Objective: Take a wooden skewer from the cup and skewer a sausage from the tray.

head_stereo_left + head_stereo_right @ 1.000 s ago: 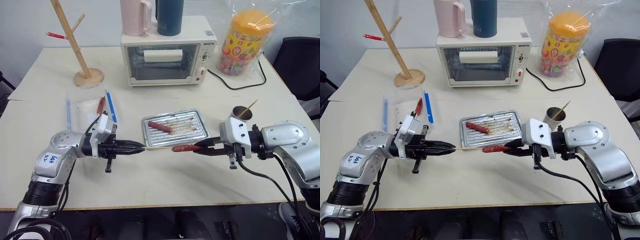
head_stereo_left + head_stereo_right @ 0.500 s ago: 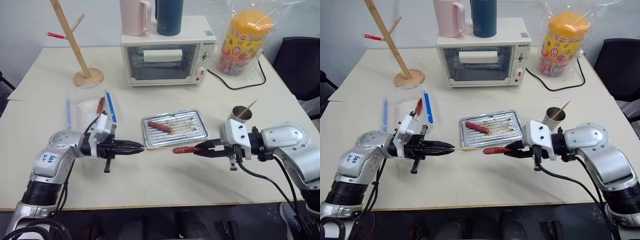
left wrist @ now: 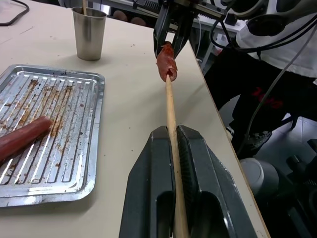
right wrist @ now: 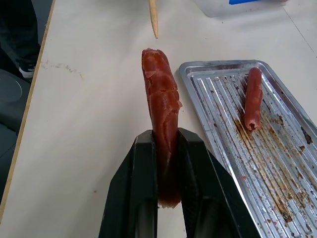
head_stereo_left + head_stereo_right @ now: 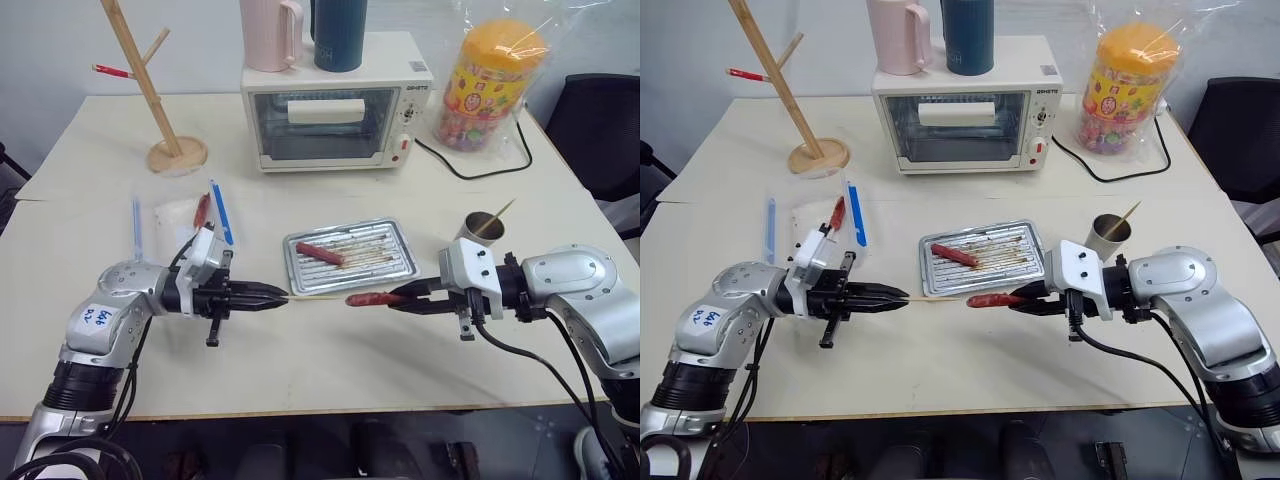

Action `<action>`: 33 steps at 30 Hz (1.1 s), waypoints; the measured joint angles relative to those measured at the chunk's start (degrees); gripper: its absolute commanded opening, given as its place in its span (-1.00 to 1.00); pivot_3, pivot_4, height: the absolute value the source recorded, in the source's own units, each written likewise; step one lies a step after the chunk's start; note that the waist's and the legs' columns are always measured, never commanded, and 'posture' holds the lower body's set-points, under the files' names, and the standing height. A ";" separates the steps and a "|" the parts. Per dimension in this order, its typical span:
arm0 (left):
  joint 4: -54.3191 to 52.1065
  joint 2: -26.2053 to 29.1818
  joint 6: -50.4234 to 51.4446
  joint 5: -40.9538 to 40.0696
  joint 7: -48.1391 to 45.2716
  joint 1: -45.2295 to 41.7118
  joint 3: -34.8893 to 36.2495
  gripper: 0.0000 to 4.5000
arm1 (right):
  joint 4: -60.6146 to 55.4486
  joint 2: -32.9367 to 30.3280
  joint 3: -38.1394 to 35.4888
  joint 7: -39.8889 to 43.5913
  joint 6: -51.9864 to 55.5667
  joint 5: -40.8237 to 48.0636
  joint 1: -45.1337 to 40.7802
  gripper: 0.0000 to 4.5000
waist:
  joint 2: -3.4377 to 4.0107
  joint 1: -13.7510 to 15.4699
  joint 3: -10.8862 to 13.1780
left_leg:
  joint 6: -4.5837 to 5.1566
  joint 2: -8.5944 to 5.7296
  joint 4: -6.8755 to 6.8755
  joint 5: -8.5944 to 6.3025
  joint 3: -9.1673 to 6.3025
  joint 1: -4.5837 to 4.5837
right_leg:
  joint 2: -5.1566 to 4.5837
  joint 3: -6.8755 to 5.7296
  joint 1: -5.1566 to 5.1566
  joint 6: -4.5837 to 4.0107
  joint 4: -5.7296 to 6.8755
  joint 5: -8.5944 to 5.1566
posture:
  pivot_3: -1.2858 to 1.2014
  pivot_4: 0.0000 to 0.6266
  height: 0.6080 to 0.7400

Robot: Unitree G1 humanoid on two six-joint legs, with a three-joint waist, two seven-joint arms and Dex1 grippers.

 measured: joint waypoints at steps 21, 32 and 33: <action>0.05 -1.39 -0.41 0.77 0.12 0.00 -1.12 -1.00 | 0.65 0.85 0.99 -0.37 0.05 -0.38 -1.22 -0.76 | 0.00 0.01 0.00 | 0.00 0.00 0.02 0.00 0.00 0.00 | 0.00 0.00 0.00 0.00 0.02 0.00 | 0.03 -0.52 1.00; 0.67 -0.93 -0.92 0.79 -0.53 -0.17 -0.95 -1.00 | 0.60 0.82 1.02 -0.12 -0.16 -0.39 -0.31 -0.76 | 0.00 0.02 0.00 | 0.00 0.00 0.03 0.00 0.00 0.00 | 0.00 0.00 0.00 0.00 0.03 0.00 | 0.03 -0.52 1.00; 0.85 -0.64 -0.99 0.82 -0.77 -0.30 -0.86 -1.00 | 0.62 0.82 1.02 -0.08 -0.16 -0.40 -0.04 -0.76 | 0.00 0.02 0.00 | 0.00 0.00 0.03 0.00 0.00 0.00 | 0.00 0.00 0.00 0.00 0.03 0.00 | 0.03 -0.52 1.00</action>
